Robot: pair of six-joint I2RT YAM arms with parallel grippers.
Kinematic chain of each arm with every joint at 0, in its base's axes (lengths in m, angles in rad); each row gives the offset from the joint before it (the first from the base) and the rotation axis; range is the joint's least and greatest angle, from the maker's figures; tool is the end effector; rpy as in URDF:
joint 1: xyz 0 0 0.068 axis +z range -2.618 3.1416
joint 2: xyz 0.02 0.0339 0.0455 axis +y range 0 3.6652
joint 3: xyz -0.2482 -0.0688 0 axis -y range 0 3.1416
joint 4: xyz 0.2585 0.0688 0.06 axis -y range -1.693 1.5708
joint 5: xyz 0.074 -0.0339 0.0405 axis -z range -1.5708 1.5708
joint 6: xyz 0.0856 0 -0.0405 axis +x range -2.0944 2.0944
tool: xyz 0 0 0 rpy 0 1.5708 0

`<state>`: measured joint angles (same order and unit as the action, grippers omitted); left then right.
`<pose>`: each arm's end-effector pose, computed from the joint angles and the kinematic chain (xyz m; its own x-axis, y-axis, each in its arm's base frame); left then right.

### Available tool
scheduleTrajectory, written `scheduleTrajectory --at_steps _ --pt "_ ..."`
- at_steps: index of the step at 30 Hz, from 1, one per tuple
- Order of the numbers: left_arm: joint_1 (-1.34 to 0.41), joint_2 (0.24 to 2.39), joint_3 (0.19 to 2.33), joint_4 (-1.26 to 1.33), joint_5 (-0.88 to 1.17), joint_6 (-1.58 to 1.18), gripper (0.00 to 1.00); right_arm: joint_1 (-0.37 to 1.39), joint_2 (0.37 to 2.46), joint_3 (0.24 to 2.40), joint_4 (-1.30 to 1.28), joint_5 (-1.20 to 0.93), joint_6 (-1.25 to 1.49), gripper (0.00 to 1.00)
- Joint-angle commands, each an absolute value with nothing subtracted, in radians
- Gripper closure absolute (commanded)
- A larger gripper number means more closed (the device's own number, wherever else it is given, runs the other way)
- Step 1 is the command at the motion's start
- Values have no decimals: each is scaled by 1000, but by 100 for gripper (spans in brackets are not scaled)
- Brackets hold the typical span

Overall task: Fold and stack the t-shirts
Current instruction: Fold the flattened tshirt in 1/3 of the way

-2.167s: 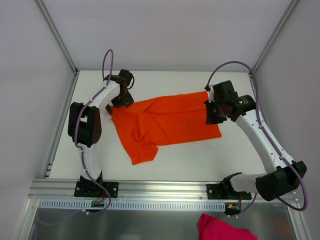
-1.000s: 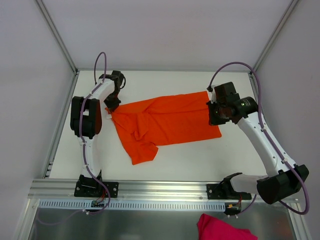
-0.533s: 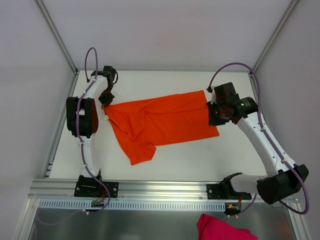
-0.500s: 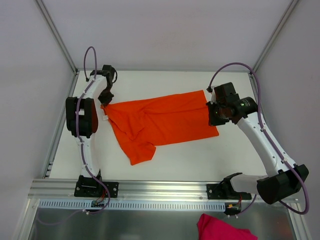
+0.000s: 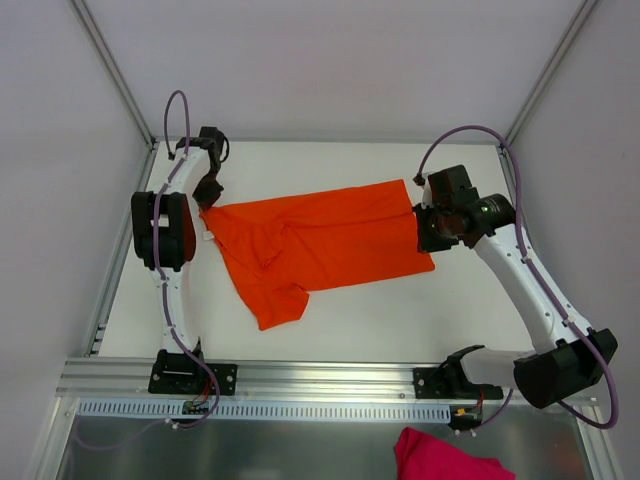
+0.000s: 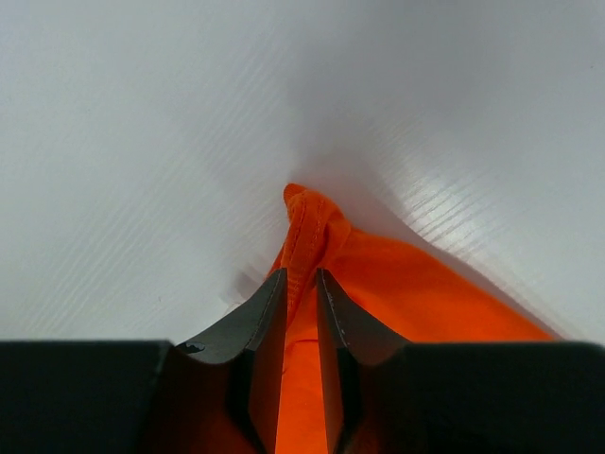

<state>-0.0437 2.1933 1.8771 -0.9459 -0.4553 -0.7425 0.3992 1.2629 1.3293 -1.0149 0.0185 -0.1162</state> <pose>0.4761 0.0169 0.1480 -0.6376 -0.5800 -0.5071 -0.7130 0.6935 0.1033 0.2694 0.1119 0.2974 -0.6997 -0.4210 -0.5772 -0.4629 0.8825 -0.0825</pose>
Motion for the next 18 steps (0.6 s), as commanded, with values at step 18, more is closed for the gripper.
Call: scheduleTrajectory --at_steps 18 --pt "-20 1879 1684 -881 -368 -726 52 407 1264 1342 -1011 11 -98 99"
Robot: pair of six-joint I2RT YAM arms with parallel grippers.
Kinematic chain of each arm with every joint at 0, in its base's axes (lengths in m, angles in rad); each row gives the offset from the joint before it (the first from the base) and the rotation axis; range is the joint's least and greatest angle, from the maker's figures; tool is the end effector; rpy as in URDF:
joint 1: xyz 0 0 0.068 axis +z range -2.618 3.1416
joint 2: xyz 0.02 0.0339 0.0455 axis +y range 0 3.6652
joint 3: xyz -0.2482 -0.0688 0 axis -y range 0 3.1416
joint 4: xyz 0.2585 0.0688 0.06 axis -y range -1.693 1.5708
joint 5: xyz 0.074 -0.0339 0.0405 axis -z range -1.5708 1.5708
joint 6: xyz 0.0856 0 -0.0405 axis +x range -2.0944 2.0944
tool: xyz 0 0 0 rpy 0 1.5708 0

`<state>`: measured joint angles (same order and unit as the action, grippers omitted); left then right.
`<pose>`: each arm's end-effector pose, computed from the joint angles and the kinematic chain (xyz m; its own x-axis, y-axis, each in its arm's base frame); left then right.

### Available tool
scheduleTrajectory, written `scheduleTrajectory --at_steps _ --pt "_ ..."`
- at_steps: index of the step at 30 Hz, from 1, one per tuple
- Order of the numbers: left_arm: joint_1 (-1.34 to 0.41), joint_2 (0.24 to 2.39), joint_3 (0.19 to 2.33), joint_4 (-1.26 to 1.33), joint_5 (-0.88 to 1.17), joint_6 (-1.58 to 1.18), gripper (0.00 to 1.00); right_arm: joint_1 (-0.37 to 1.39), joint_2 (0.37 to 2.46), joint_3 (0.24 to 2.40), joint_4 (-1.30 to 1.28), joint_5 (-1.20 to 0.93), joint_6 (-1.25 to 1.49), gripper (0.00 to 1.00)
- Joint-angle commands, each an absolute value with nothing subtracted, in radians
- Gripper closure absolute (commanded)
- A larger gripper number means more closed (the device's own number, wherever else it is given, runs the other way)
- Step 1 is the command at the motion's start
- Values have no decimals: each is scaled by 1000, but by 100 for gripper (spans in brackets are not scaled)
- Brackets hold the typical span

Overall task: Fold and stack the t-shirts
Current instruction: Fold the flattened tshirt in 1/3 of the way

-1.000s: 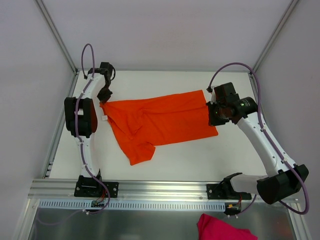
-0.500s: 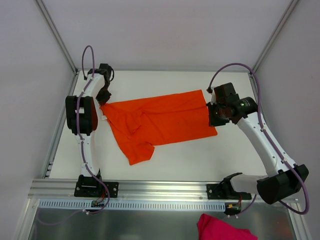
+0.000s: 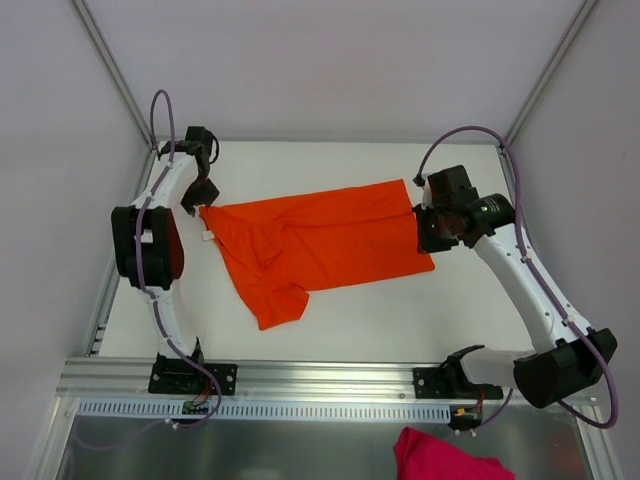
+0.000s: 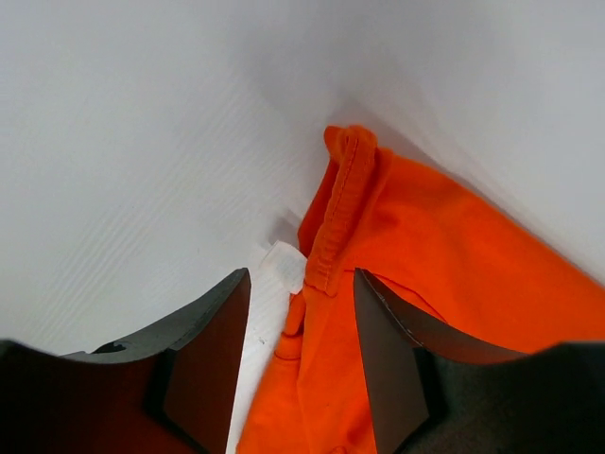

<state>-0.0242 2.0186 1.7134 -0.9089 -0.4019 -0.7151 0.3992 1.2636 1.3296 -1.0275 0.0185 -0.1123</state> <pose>0.4461 0.0227 0.1736 -0.6324 -0.5883 -0.5040 -0.7005 0.7120 0.0478 0.2680 0.1114 0.2961 -0.7084 -0.4204 -0.5670 -0.4611 0.8838 -0.0792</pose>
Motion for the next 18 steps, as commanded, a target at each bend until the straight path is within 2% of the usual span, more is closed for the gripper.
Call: scheduleTrajectory --at_steps 1,3,5,7,11,16,18 --pt "-34 1858 1643 -868 -377 -723 52 410 1269 1344 -1005 -29 -97 99" --pt "-40 1780 1591 -836 -342 -715 52 410 1281 1345 -1002 -35 -95 99" --pt "-47 1706 1498 -746 -197 -683 53 413 1287 1348 -991 -46 -97 99" --pt "-86 1669 1448 -732 -147 -686 55 413 1302 1347 -976 -49 -100 99" --pt "-179 1667 1381 -743 -63 -706 57 414 1359 1327 -905 -38 -106 99" --pt "-265 1666 1287 -753 -20 -735 59 413 1524 1344 -818 -25 -98 99" --pt "-279 1667 1256 -761 41 -729 59 413 1564 1356 -812 -6 -87 88"
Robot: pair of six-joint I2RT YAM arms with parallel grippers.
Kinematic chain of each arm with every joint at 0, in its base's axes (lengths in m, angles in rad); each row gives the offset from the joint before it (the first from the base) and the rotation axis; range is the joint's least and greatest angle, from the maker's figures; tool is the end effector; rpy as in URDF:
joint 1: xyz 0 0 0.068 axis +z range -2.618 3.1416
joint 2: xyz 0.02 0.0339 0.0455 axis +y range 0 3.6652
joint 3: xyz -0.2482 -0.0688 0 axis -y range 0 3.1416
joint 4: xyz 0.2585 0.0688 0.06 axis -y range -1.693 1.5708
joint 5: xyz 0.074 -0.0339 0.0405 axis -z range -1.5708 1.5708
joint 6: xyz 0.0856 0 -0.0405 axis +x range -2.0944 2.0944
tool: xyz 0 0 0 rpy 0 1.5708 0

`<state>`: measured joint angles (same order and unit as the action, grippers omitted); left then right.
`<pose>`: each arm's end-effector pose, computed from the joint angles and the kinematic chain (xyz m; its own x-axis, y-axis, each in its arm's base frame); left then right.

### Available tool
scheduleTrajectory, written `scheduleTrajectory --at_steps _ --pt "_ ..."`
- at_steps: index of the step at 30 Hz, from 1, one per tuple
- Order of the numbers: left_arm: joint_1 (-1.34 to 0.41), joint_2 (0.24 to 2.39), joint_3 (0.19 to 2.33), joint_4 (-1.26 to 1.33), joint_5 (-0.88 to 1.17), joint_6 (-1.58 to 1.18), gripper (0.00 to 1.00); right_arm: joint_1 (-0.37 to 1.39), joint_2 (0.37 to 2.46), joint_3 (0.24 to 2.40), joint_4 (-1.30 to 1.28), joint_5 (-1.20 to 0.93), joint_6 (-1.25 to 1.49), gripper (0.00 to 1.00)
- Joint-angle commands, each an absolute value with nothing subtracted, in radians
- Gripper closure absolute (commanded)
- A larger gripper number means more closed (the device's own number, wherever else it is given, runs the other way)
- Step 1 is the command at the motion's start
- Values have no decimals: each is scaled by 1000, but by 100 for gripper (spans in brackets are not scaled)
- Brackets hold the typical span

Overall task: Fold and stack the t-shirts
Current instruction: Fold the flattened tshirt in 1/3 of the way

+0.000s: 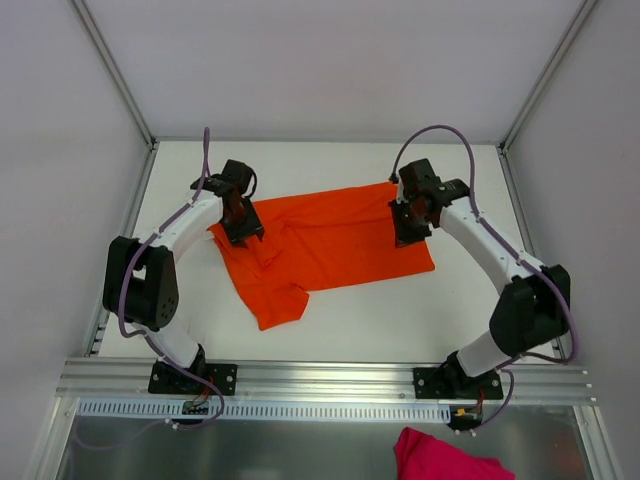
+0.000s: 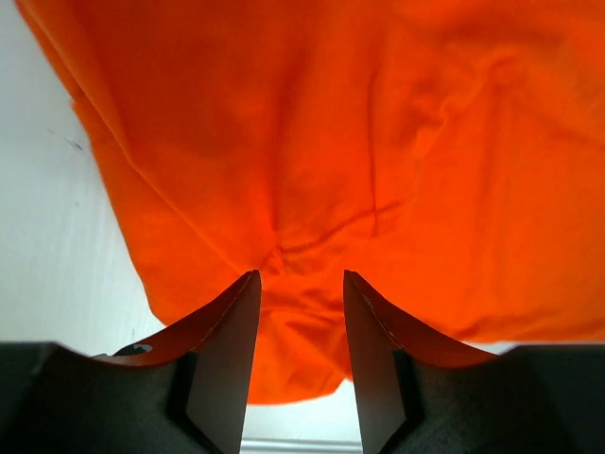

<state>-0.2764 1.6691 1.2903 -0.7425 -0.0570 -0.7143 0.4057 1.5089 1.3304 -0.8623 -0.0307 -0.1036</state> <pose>0.3631 -0.0979 0.1770 -0.8176 -0.4479 -0.3619 -0.3798 0.8918 -0.2459 0.3209 0.1407 0.2367 -0.7463 -0.4330 -0.5056 -0.4885 0.8722 -0.0259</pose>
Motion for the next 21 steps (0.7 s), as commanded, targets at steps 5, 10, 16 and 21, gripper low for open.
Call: scheduleTrajectory --at_steps 5,10,16,21 --pt "-313 1629 1157 -792 34 -719 60 408 1614 1292 -733 74 -55 68" --pt "-319 1605 1086 -816 6 -721 60 402 1655 1333 -750 48 -41 69" --pt "-331 1591 1006 -805 5 -718 60 402 1651 1371 -770 54 -40 71" --pt "-341 1578 988 -814 -32 -715 60 400 1643 1382 -785 55 -51 72"
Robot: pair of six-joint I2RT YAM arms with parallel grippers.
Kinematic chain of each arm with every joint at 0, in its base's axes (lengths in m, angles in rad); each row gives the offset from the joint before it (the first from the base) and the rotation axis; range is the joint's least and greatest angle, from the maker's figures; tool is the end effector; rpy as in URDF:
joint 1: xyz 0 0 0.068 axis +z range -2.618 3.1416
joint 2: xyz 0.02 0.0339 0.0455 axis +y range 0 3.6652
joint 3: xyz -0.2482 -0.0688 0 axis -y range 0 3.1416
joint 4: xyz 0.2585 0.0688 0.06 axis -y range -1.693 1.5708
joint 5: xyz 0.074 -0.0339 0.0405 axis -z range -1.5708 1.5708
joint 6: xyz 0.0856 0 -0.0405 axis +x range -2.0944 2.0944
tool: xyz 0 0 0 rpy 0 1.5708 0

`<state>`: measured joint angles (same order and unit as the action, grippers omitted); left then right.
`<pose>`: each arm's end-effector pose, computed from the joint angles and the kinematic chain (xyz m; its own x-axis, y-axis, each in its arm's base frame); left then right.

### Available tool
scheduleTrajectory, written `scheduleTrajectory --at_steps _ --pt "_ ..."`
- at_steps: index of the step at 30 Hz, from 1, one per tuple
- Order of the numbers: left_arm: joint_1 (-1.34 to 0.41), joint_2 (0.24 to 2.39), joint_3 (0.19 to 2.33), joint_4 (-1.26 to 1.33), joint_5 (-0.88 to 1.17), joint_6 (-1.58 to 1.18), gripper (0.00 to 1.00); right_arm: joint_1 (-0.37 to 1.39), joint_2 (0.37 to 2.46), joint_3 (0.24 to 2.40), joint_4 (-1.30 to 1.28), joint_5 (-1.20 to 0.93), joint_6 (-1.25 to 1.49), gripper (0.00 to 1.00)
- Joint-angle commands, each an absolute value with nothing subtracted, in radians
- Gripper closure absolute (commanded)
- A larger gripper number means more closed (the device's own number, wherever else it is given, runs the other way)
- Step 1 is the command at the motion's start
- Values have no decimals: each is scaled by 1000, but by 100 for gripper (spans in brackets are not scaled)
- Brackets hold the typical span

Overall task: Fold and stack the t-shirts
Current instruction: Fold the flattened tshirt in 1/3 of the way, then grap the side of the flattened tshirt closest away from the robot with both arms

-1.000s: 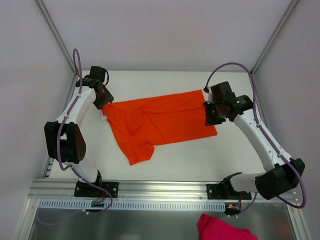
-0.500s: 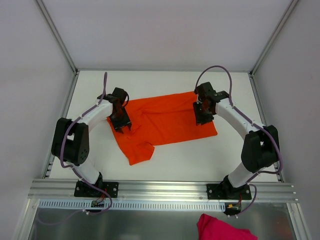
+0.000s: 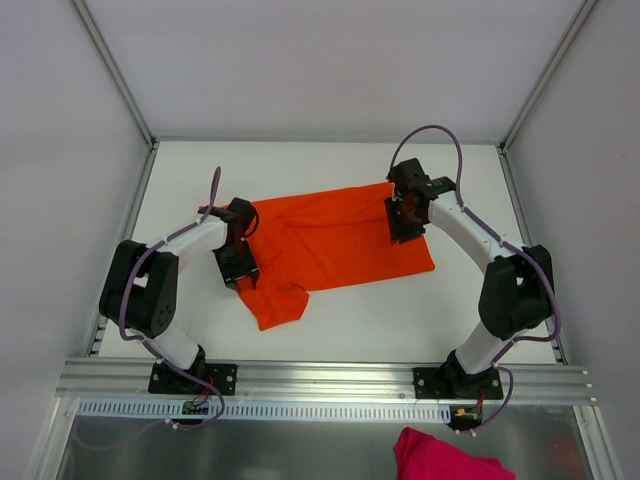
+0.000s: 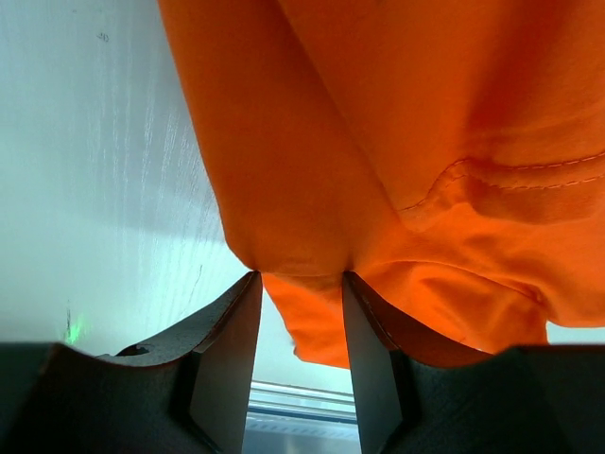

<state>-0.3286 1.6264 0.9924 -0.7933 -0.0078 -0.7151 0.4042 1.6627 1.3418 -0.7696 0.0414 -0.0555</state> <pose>0.2846 -0.0963 0.0986 -0.9182 -0.3797 -0.1130 -0.3714 0.9243 -0.0879 0.3514 0.1465 0.1946 -0.7933 -0.3996 -0.4593 -0.4200 0.9054 -0.0623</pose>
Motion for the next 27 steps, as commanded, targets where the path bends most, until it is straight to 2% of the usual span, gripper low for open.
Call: scheduleTrajectory --at_steps 1,4,9,13,16,27 --pt "-342 1580 989 -819 -49 -716 61 402 1643 1382 -784 43 -52 72" --pt "-344 1568 1008 -818 -94 -707 62 402 1640 1381 -782 25 -52 72" --pt "-345 1604 1061 -834 -43 -680 62 402 1643 1373 -788 28 -54 73" --pt "-357 1602 1043 -890 -25 -676 61 400 1623 1364 -790 127 -46 72" --pt "-362 1566 1011 -939 -17 -689 60 378 1626 1367 -805 221 -5 70" --pt "-383 1324 890 -957 162 -680 54 250 1741 1365 -802 181 136 65"
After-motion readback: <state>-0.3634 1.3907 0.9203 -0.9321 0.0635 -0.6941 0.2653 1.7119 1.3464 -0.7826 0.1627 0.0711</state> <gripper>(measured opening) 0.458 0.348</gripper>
